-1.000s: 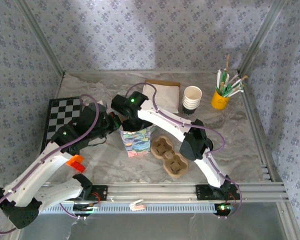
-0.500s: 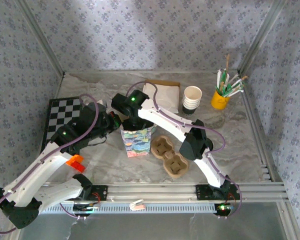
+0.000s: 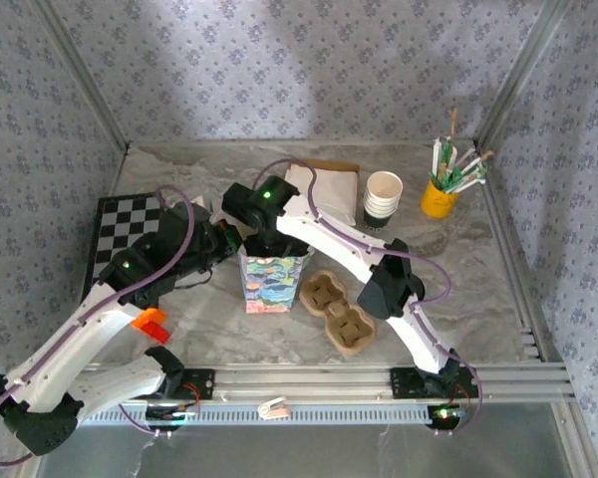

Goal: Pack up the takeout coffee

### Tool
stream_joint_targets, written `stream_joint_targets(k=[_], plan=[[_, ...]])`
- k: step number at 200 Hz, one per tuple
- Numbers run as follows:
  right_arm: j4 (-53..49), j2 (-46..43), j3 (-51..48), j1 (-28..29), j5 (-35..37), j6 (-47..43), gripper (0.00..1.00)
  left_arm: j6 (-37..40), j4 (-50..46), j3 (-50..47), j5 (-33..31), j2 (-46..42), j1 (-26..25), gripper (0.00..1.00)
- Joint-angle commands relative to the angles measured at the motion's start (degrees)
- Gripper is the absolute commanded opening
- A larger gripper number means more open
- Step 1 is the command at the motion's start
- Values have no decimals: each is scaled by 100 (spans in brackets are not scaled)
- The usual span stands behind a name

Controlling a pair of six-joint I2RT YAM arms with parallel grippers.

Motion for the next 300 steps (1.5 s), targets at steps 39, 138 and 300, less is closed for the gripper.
stream_joint_targets(k=[39, 138, 300], plan=[[-81, -114, 209, -92, 4, 179, 100, 125, -777, -176, -246, -75, 13, 0], [206, -177, 116, -210, -265, 619, 100, 73, -752, -114, -89, 170, 13, 0], [438, -252, -341, -270, -157, 673, 100, 248, -831, 282, -49, -9, 15, 24]])
